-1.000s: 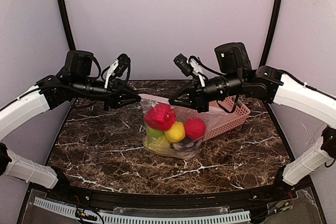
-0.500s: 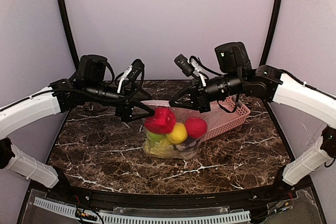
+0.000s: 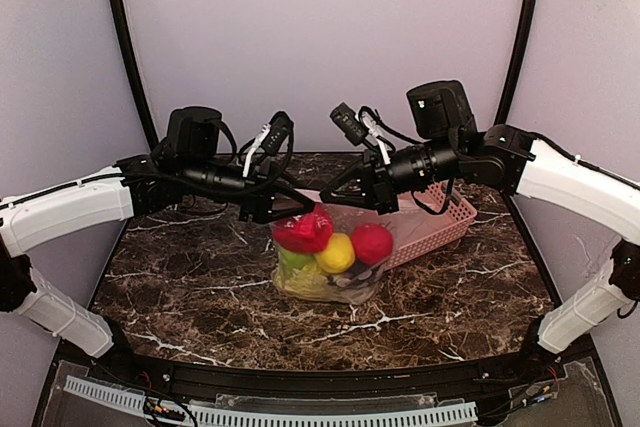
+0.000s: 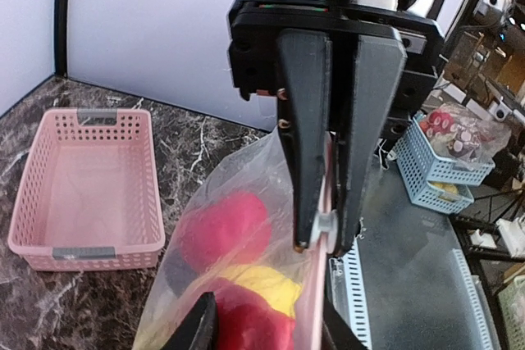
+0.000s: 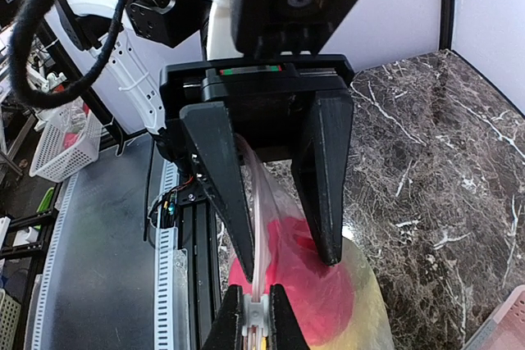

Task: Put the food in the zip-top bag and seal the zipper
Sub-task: Zip the zipper on the zipper food storage bag, then adjust the zipper of the zipper food storage bag.

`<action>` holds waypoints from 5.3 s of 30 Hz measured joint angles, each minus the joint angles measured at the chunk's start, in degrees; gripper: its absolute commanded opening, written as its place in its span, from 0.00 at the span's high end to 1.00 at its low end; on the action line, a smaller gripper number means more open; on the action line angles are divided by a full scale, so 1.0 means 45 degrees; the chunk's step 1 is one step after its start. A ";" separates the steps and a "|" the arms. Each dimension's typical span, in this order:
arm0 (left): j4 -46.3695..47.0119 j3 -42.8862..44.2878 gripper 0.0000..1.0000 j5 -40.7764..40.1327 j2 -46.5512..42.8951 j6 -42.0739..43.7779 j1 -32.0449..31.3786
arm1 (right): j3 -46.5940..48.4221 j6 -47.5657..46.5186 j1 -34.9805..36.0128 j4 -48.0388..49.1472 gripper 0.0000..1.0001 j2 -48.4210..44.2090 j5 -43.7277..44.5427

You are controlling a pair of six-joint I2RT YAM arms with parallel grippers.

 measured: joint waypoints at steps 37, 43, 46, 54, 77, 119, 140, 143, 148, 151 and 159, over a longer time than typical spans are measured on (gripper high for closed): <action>0.0505 -0.0379 0.63 0.0063 -0.0364 -0.0097 -0.0117 | 0.1200 0.0010 0.0019 -0.0379 1.00 0.1161 0.0957; 0.0612 -0.0413 0.99 0.0058 -0.0262 -0.0199 -0.0078 | 0.1161 0.0058 0.0019 -0.0544 0.66 0.1044 0.0869; 0.0661 -0.0413 0.99 0.0185 -0.0165 -0.0243 -0.0160 | 0.1059 0.0185 0.0024 -0.0340 0.52 0.0903 0.1001; 0.0675 -0.0413 0.99 0.0228 -0.0175 -0.0248 -0.0228 | 0.0083 0.0034 -0.0175 -0.0296 0.46 -0.0408 0.1103; 0.0384 0.0345 0.52 0.0962 0.0092 -0.0345 -0.0287 | -0.0491 -0.0267 -0.0233 -0.0801 1.00 -0.0631 0.0714; -0.0029 0.0908 0.99 0.0651 0.0427 0.0005 -0.0277 | -0.0656 -0.0296 -0.0131 -0.0549 1.00 -0.0845 0.1122; -0.0121 0.0903 0.99 0.0884 0.0321 0.0194 -0.0039 | -0.0661 -0.0345 -0.0053 -0.0291 1.00 -0.0845 0.1307; -0.0121 0.0903 0.99 0.0908 0.0316 0.0238 0.0010 | -0.0661 -0.0350 -0.0053 -0.0272 1.00 -0.0845 0.1331; -0.0121 0.0903 0.99 0.1069 0.0301 0.0287 0.0151 | -0.0661 -0.0389 -0.0044 -0.0121 1.00 -0.0845 0.1394; -0.0180 0.0913 0.99 0.1185 0.0301 0.0345 0.0185 | -0.0661 -0.0437 -0.0015 -0.0097 1.00 -0.0845 0.1394; -0.0651 0.1093 0.99 0.1321 0.0301 0.0573 0.0233 | -0.0665 -0.0539 0.0015 -0.0049 1.00 -0.0811 0.1360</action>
